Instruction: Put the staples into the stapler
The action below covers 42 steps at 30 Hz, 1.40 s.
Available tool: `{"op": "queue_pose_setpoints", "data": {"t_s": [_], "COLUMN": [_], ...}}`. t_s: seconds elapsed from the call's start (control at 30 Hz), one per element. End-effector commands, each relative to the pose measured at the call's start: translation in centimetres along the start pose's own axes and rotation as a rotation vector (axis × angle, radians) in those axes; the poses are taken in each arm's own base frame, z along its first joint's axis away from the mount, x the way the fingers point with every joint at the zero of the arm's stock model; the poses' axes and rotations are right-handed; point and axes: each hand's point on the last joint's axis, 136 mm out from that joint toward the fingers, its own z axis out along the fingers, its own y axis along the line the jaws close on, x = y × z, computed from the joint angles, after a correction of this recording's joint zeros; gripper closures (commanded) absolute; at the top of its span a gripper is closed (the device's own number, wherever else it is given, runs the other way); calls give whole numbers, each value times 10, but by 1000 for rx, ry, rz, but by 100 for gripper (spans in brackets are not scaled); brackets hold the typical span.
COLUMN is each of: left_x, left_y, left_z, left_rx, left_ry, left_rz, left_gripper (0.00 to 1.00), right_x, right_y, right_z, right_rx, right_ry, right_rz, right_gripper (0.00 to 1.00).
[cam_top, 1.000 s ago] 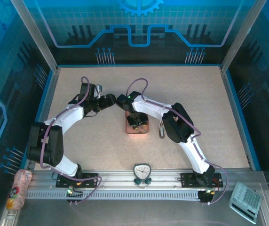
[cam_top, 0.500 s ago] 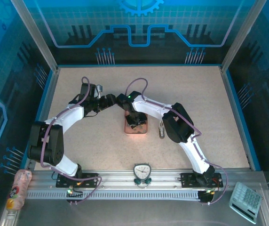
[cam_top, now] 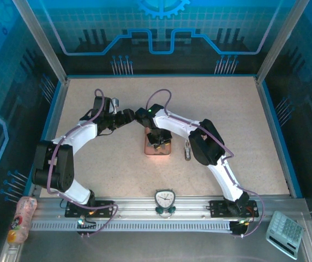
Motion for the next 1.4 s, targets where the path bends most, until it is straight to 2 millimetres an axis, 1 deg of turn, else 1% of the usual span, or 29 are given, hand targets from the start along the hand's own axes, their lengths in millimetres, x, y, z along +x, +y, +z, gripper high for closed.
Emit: {"op": "queue_pose_setpoints", "data": {"t_s": [0.0, 0.2, 0.3, 0.5, 0.63, 0.7, 0.77, 0.87, 1.0, 1.07, 1.2, 1.3, 1.37], "left_x": [1, 1, 1, 1, 1, 1, 1, 0, 0, -1, 0, 0, 0], "left_y": [3, 3, 3, 3, 3, 2, 2, 1, 0, -1, -5, -12, -18], "left_z": [1, 1, 1, 1, 1, 1, 1, 0, -2, -3, -6, -12, -18], "left_rx": [7, 8, 7, 7, 8, 10, 10, 13, 16, 16, 29, 46, 56], "left_ry": [13, 14, 13, 14, 14, 14, 14, 13, 8, 4, 2, -7, -14], "left_rz": [-18, -19, -18, -18, -18, -18, -17, -16, -12, -7, -1, 6, 23], "left_gripper": [19, 19, 19, 19, 19, 20, 20, 20, 20, 20, 20, 20, 19], "right_x": [5, 5, 6, 4, 3, 3, 2, -2, -11, -11, -5, 5, 15], "right_y": [-2, -4, 0, 7, 5, 6, 4, 4, 2, -1, -10, -18, -23], "right_z": [14, 20, 25, 32, 33, 34, 33, 23, -10, -26, -54, -67, -71], "right_rx": [21, 25, 7, -43, -63, -73, -76, -77, -99, -104, -122, -130, -137], "right_ry": [61, 79, 95, 93, 90, 89, 85, 45, -48, -86, -150, -178, -179], "right_rz": [9, 16, 11, 18, 27, 24, 27, 17, 18, 19, 36, 51, 59], "right_gripper": [67, 66, 68, 72, 76, 83, 83, 84, 84, 84, 84, 84, 83]}}
